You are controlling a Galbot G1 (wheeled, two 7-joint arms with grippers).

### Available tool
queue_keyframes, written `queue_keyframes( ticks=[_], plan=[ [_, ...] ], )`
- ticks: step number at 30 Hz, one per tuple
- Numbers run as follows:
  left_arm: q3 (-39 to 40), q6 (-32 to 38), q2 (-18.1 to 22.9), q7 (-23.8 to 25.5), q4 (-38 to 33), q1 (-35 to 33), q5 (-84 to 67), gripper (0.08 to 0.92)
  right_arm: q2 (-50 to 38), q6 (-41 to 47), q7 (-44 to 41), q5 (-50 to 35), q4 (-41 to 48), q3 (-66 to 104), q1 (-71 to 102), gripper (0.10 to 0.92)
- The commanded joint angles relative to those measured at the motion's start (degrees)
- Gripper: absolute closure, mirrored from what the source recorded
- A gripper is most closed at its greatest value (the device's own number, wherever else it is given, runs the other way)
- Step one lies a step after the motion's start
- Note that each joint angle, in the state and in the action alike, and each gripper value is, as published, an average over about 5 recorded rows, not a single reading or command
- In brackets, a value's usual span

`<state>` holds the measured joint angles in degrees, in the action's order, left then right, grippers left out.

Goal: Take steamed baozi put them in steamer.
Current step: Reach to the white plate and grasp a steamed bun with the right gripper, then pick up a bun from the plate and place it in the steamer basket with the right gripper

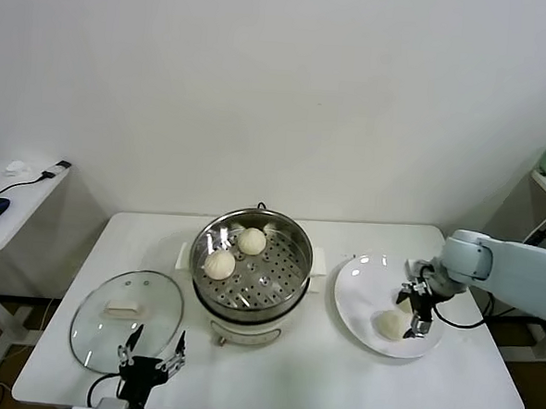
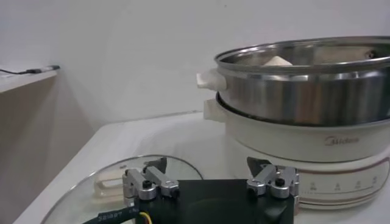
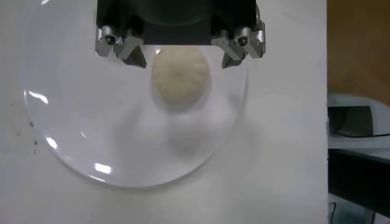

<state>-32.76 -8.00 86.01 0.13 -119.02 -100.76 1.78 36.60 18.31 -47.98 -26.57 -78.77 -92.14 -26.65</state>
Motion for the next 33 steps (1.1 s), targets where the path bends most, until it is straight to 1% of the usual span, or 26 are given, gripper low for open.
queue_keyframes(
  ticks=[1,12,15,18,21,24,27,33],
  plan=[
    [0.11,0.04,-0.09,0.02,0.06,-0.03,0.01,0.177,1.88,0.30,0.66,1.90,3.71,4.04,5.88,0.203],
    [0.17,0.13,-0.05,-0.03,0.55,0.19,-0.03,0.177,3.98,0.18,0.72,1.99,5.88,5.29,7.07,0.205],
    [0.16,0.10,-0.06,-0.03,0.57,0.13,-0.01,0.177,4.05,0.10,0.25,2.23,5.86,5.26,6.92,0.251],
    [0.15,0.10,-0.06,-0.04,0.58,0.03,-0.01,0.177,3.91,-0.16,-0.62,2.45,5.46,4.97,6.06,0.324],
    [0.21,0.07,0.02,-0.05,0.55,-0.01,0.03,0.177,3.58,-0.60,-1.82,2.68,4.42,3.89,3.79,0.363],
    [0.34,0.02,0.11,-0.06,0.48,-0.10,0.09,0.177,3.54,-1.39,-3.21,2.37,3.50,2.30,-0.14,0.376],
    [0.48,0.01,0.18,-0.08,0.42,-0.24,0.16,0.177,4.97,-3.26,-6.02,0.82,3.50,-1.39,-8.27,0.380],
    [0.76,-0.11,0.26,-0.08,0.00,-0.43,0.35,0.177,13.88,-11.75,-13.86,-4.91,6.44,-9.71,-28.88,0.380]
  ],
)
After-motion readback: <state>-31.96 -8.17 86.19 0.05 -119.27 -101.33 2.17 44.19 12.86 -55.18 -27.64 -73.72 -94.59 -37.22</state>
